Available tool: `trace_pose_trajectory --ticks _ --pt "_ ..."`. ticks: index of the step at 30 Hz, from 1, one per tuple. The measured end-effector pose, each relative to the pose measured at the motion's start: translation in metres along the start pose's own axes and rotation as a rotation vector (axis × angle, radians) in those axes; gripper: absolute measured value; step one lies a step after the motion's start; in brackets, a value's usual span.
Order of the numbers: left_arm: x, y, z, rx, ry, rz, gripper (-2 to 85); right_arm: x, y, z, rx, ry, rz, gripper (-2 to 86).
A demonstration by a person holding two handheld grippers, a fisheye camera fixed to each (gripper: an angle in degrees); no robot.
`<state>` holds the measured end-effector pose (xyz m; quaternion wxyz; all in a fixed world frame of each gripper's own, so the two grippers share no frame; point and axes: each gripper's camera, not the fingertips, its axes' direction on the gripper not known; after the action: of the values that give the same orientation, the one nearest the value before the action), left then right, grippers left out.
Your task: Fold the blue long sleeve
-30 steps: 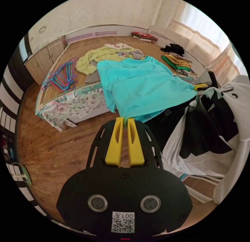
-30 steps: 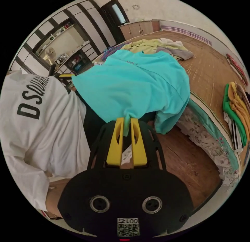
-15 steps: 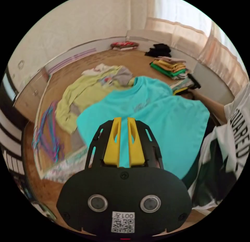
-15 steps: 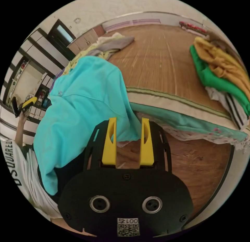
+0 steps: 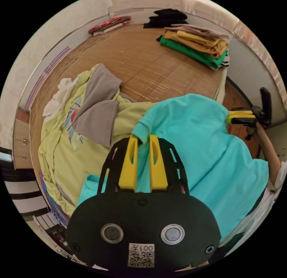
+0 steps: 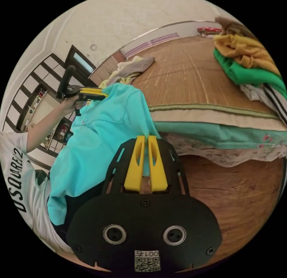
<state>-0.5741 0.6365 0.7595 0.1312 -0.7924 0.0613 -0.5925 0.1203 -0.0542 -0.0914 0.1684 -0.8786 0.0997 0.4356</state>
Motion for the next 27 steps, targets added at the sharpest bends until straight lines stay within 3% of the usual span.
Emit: trace_pose_trajectory --ticks 6,13,18,24,27 --pt "0.025 -0.030 -0.037 -0.020 -0.045 -0.014 3.9 -0.044 0.011 -0.073 0.165 0.160 -0.066 1.6" --pt "0.017 -0.066 -0.104 0.089 -0.304 -0.073 3.7 -0.117 -0.051 -0.109 0.330 0.310 -0.371 1.9" --pt "-0.004 -0.080 -0.055 -0.002 -0.357 -0.146 3.8 -0.089 -0.095 -0.072 0.174 0.298 -0.348 2.7" --pt "0.006 -0.098 0.006 -0.090 -0.356 -0.102 4.0 -0.036 -0.040 -0.067 0.032 0.581 -0.208 7.5" --pt "0.016 -0.112 0.024 -0.123 -0.372 -0.070 4.0 -0.011 -0.001 -0.048 -0.100 0.533 -0.169 10.6"
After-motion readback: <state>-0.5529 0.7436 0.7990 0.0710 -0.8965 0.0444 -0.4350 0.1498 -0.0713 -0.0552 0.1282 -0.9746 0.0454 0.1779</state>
